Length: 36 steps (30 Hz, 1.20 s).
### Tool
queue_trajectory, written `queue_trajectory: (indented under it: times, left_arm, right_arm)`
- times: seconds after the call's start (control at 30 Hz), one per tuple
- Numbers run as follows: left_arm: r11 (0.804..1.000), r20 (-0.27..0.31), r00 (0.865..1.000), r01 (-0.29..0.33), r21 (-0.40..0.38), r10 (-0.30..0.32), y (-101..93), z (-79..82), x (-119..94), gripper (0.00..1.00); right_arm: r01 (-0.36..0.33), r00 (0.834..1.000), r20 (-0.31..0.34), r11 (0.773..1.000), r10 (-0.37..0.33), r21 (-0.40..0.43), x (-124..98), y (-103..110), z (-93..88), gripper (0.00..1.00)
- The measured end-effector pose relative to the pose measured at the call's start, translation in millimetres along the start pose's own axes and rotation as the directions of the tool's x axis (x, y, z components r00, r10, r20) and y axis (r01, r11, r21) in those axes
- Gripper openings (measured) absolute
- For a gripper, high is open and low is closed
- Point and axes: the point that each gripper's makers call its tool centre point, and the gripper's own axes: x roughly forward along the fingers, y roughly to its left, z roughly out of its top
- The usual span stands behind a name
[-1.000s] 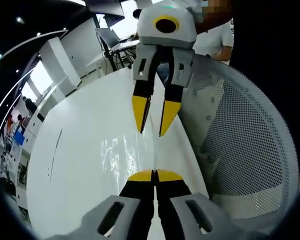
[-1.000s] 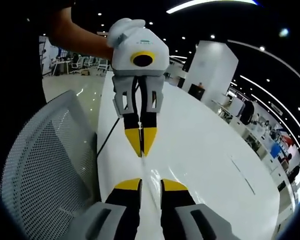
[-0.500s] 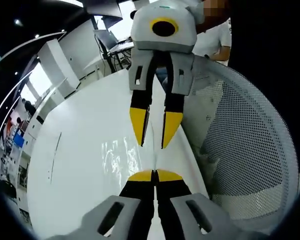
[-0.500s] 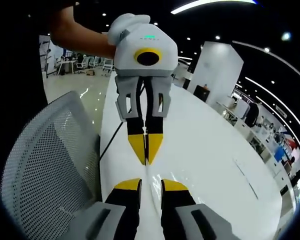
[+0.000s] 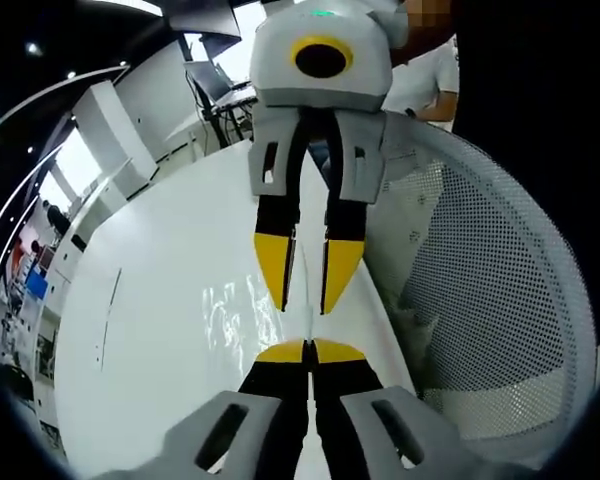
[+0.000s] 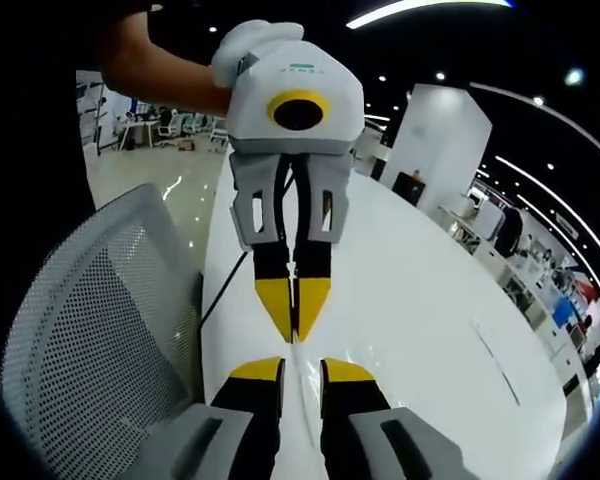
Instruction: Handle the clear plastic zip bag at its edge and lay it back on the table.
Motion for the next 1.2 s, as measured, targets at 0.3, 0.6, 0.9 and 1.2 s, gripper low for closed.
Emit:
queue_trajectory:
  times: [0.3, 0.6, 0.9, 1.2]
  left_arm:
    - [1.0, 0.007, 1.0, 0.003, 0.004, -0.003, -0.7, 3.8, 0.0, 0.0]
    - [1.0, 0.019, 1.0, 0.012, 0.005, -0.013, -2.0, 8.4, 0.7, 0.0]
    - [1.0, 0.019, 1.0, 0.014, 0.0, -0.014, -3.8, 8.6, 1.2, 0.0]
    - [1.0, 0.015, 1.0, 0.012, -0.009, -0.011, -4.3, 7.1, -0.3, 0.0]
  right_arm:
    - [-0.013, 1.0, -0.005, 1.0, 0.012, -0.014, 3.3, 1.6, 1.9, 0.09]
    - [-0.025, 1.0, -0.017, 0.999, 0.025, -0.025, 6.0, 3.1, 2.3, 0.03]
    - [-0.044, 0.999, -0.029, 0.998, 0.043, -0.036, 7.6, 6.9, 1.4, 0.0]
    - [-0.045, 0.998, -0.036, 0.998, 0.044, -0.043, 9.5, 7.4, 2.2, 0.0]
